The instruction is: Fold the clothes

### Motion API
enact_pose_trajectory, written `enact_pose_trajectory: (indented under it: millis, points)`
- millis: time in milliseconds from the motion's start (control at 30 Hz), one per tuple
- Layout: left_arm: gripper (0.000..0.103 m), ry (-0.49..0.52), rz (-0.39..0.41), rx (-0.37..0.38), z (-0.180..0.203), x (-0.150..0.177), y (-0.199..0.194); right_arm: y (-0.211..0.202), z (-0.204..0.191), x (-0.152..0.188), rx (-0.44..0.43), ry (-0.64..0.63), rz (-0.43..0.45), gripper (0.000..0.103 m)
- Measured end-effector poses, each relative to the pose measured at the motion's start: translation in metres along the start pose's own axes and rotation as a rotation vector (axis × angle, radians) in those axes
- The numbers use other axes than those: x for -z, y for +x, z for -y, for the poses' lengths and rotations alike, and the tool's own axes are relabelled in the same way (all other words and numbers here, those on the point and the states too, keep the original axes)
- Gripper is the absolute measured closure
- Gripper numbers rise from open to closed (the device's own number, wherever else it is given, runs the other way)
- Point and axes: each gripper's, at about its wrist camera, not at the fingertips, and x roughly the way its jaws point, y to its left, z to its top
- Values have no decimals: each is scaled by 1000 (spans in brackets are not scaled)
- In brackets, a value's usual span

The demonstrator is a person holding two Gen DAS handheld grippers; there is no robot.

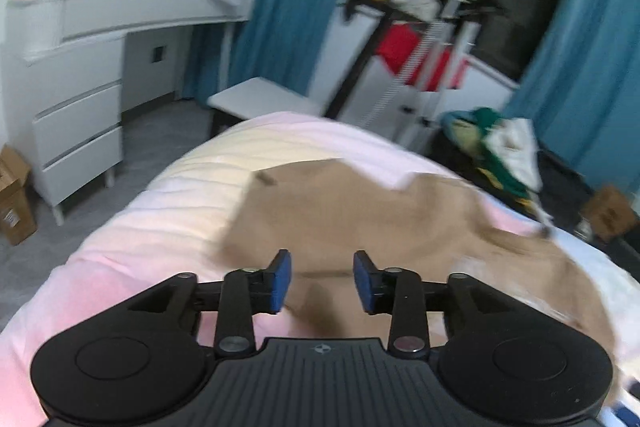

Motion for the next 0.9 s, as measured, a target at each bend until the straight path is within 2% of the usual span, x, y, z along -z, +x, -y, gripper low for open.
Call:
enact_pose_trajectory:
  millis: [33,167,300,333,467,600,633,733,767,833,900]
  points:
    - [53,20,-5,15,14,3,-13,-2,3,-3,0,14,7,36]
    - [53,117,6,101,73,29,-72,-11,14,-12,5,54,34,36]
    - [37,183,41,189,116,80,-116,-15,26,-22,2,102,50,36]
    - [36,185,42,207,119,93,-117,-15,29,-25,-4,117,52,37]
    - [35,212,-64,251,126,138,-110,-8,39,-35,1,161,39,37]
    - [35,239,-83,209,125,154,-100,16,54,-39,49,233,21,37]
    - [35,228,-77,202,123,153,-96,24,58,-40,62,244,17,40]
    - [34,196,-53,196,118,151,-89,48,72,-42,92,263,4,60]
    - [34,186,-48,196,116,150,-87,55,74,-43,101,251,4,67]
    - [34,166,-52,201,113,145,-76,66,73,-48,102,207,24,72]
    - [34,161,-62,209,110,140,-70,74,70,-55,97,159,53,83]
